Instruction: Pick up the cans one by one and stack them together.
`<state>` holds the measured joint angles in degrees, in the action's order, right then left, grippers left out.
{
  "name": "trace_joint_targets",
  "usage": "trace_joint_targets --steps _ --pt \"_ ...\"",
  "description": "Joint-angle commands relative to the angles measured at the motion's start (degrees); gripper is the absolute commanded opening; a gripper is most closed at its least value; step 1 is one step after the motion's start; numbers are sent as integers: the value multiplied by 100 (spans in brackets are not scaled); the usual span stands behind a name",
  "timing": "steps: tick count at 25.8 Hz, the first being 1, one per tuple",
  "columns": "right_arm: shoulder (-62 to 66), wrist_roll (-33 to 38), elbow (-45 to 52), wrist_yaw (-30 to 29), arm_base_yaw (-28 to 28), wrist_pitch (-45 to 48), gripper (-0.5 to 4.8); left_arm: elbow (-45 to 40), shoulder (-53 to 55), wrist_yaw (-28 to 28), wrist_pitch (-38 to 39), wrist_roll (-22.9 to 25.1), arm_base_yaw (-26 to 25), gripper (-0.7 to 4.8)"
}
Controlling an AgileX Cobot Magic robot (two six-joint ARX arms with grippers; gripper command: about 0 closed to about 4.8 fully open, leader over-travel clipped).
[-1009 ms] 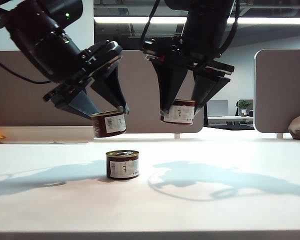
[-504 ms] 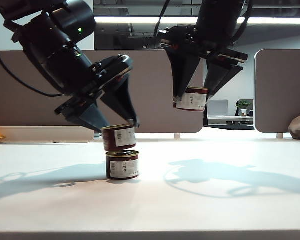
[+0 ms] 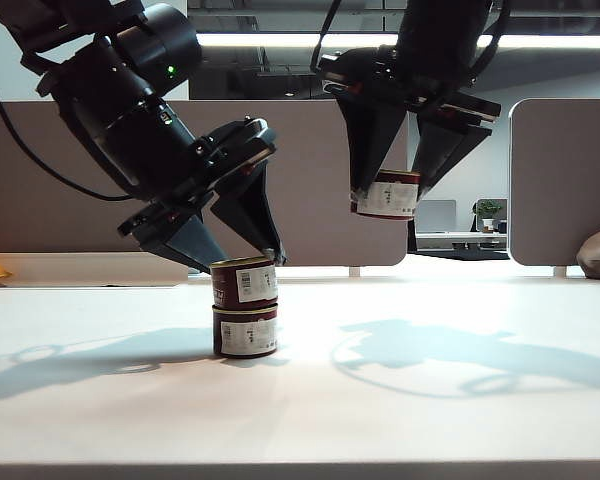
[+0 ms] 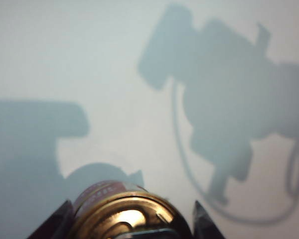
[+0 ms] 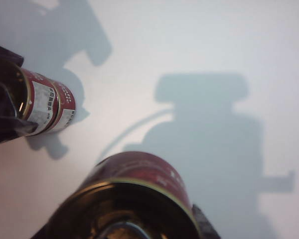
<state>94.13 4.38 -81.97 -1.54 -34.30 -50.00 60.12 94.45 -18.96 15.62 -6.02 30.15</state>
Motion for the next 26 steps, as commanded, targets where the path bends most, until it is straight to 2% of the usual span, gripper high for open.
trace_joint_targets --steps 1,4,5,10,12,15,19,21,22,24,26 --pt "-61 -13 -42 -7 -9 96 206 44 -17 9 -79 26 -2 251" --pt "-61 -13 -42 -7 -9 96 206 57 -17 4 -103 20 -2 338" --pt "-61 -13 -42 -7 -9 98 206 74 -17 7 -87 20 -2 350" --pt "-61 -9 -42 -162 -11 258 206 374 -42 -72 173 0 -2 350" --pt "-59 37 -42 -343 -17 402 206 551 -149 92 391 7 -11 318" --pt "-48 168 -42 -385 -50 612 205 560 -468 337 494 155 -98 185" --pt "-26 190 -42 -643 -52 833 198 557 -774 461 968 153 -468 153" --pt "61 339 -42 -758 -111 927 198 555 -933 455 1285 153 -715 109" --pt "103 339 -42 -798 -133 981 198 555 -1062 232 1462 157 -929 83" --pt "181 345 -42 -907 -201 1075 198 555 -1193 -48 1587 153 -1113 -3" --pt "284 409 -42 -911 -313 1268 198 549 -1473 -26 1803 282 -1333 -6"
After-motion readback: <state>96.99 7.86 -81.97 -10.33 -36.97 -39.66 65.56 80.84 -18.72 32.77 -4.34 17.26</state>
